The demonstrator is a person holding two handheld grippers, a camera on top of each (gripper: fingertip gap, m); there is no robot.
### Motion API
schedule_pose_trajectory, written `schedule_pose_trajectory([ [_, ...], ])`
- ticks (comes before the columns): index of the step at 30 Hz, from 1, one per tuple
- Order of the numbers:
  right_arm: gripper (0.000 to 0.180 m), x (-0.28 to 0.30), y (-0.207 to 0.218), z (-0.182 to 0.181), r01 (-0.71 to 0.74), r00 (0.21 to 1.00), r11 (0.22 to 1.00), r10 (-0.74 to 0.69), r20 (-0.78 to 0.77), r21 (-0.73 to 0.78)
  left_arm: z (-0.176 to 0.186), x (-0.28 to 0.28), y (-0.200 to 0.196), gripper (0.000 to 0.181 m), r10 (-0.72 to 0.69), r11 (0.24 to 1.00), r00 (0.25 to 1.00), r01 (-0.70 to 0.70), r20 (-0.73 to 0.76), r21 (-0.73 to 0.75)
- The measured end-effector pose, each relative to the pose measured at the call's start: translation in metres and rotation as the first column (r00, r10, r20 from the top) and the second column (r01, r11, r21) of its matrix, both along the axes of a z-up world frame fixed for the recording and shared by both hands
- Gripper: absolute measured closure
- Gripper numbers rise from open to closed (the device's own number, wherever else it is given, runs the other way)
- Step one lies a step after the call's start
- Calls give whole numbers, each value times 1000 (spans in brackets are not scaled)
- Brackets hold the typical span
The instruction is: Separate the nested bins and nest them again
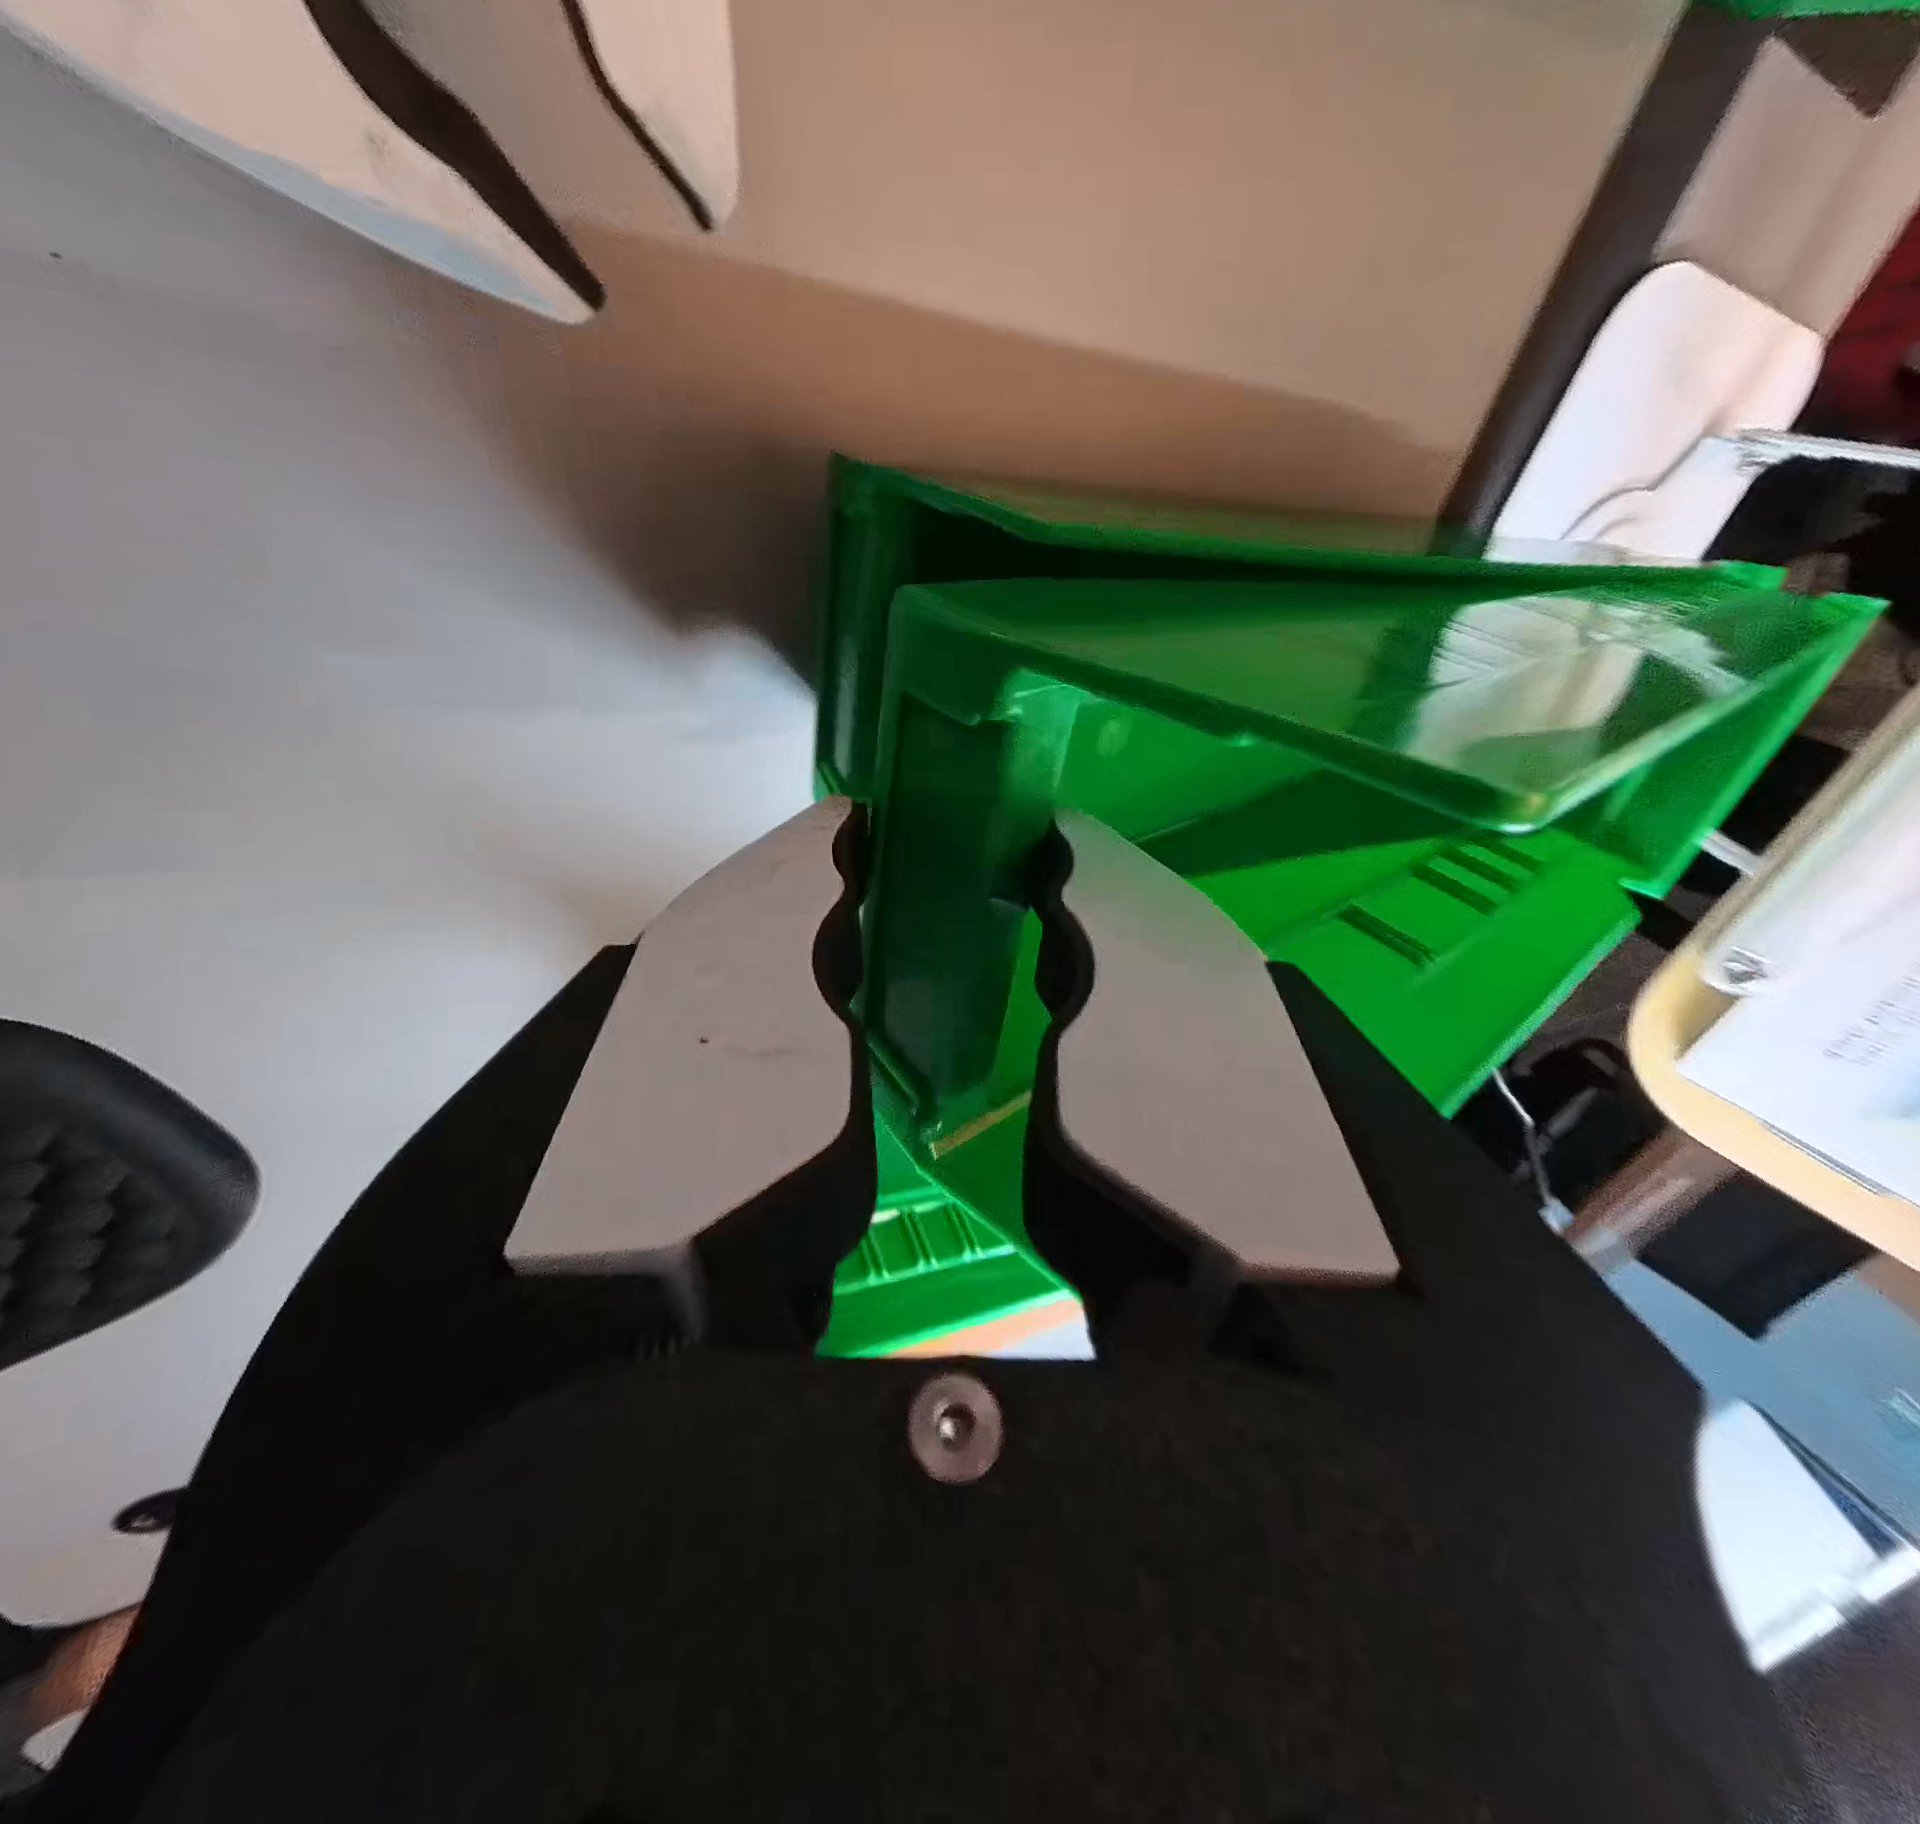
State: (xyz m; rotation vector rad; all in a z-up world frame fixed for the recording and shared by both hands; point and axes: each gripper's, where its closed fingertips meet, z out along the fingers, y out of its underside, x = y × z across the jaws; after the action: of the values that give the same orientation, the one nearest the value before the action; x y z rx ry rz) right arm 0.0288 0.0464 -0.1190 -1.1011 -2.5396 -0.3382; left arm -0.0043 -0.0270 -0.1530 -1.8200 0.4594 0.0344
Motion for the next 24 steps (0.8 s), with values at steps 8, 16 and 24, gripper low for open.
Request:
schedule_pose_trajectory([
  [8, 151, -1, -4, -4, -59, 993, 998, 57, -102, -10, -8, -3, 7, 163, 8, 1000, 1000, -9, -12, -24],
  [16, 151, -13, -18, 12, -66, 977, 997, 73, -200, 41, -20, -17, 24, 161, 53, 996, 998, -52, 20, -73],
  [24, 151, -14, -32, 29, -84, 969, 993, 100, -228, 80, -19, -35, 30, 161, 102, 992, 992, -95, 72, -88],
])
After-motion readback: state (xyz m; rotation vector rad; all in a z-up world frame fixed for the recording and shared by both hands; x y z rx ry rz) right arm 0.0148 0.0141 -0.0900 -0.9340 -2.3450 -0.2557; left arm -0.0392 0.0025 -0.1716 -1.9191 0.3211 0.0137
